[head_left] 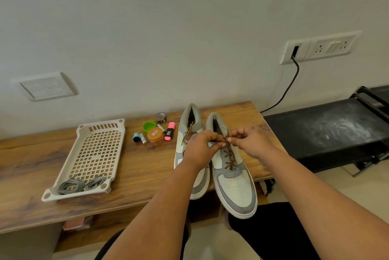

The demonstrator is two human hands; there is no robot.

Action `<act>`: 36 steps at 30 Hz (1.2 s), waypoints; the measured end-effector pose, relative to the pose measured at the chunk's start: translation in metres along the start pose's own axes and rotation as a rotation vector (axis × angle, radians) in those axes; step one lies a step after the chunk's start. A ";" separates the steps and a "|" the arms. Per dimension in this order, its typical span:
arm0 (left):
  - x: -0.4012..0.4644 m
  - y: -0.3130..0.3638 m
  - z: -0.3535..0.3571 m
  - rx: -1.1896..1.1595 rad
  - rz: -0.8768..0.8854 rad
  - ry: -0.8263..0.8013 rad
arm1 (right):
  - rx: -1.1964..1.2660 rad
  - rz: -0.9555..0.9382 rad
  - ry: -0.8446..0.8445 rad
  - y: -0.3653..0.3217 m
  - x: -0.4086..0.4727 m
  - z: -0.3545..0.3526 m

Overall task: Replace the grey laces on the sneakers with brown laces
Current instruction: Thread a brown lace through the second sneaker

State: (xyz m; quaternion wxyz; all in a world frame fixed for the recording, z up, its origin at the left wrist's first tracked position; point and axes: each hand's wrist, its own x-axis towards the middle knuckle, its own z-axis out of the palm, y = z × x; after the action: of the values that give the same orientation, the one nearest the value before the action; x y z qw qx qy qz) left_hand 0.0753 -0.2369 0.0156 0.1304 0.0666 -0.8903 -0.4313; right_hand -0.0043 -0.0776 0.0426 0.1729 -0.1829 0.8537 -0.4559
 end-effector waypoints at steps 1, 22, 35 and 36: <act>0.000 0.000 0.000 0.001 0.001 -0.004 | -0.046 -0.016 0.005 -0.002 -0.001 0.000; 0.000 -0.001 0.001 -0.027 -0.039 -0.005 | -0.340 0.001 0.254 -0.017 -0.029 0.032; 0.000 -0.001 -0.001 -0.042 -0.050 -0.024 | -0.597 0.144 -0.208 -0.016 -0.036 0.000; -0.001 -0.001 -0.001 -0.048 -0.051 -0.024 | -0.603 0.157 -0.222 -0.015 -0.036 -0.004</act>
State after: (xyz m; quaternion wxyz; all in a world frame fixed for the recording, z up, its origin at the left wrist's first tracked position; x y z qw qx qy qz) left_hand 0.0764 -0.2379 0.0157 0.1102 0.0811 -0.8792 -0.4564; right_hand 0.0275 -0.0654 0.0618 0.2379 -0.2080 0.9376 -0.1450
